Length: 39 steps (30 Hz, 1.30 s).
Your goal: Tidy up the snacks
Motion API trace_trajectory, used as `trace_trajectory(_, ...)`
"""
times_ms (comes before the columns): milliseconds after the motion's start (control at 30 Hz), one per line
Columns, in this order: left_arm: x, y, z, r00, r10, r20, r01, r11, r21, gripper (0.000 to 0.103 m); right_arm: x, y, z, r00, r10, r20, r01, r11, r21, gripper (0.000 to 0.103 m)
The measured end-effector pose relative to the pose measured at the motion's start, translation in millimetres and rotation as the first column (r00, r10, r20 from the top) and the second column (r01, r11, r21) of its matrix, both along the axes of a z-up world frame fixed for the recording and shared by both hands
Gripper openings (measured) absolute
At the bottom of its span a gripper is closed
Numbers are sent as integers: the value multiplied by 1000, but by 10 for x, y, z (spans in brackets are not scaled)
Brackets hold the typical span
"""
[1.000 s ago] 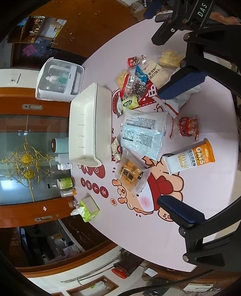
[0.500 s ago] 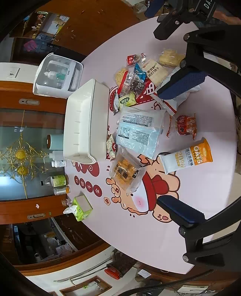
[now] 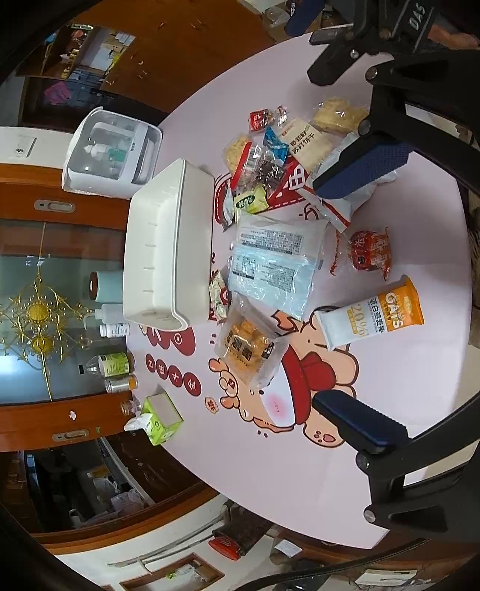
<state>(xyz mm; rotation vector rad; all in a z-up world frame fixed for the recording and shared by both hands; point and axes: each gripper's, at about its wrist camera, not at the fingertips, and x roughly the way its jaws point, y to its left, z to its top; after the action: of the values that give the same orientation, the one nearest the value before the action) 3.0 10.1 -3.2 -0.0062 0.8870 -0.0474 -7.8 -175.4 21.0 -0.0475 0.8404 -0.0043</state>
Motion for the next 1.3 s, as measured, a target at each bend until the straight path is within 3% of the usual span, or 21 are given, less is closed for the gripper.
trace_trajectory(167, 64, 60, -78, 1000, -4, -12, 4, 1000, 14, 103, 48, -19, -91, 999, 32, -24, -31, 999, 38, 102)
trace_trajectory(433, 318, 582, -519, 983, 127, -133, -113, 987, 113, 103, 144, -66, -493, 988, 87, -130, -83, 996, 34, 94)
trace_trajectory(567, 338, 675, -849, 963, 108, -246, -93, 993, 72, 103, 198, -23, -712, 972, 152, -181, -141, 987, 71, 89)
trace_trajectory(767, 306, 456, -1193, 945, 69, -319, -36, 994, 108, 103, 340, 112, -1067, 941, 211, -265, -205, 978, 50, 77)
trace_trajectory(1033, 496, 441, -1439, 918, 80, -388, -59, 996, 68, 103, 524, 173, -1320, 910, 239, -338, -233, 971, 58, 76)
trace_trajectory(1300, 601, 441, -1595, 891, 101, -443, -82, 995, 62, 101, 598, 244, -1457, 899, 256, -356, -264, 964, 26, 76)
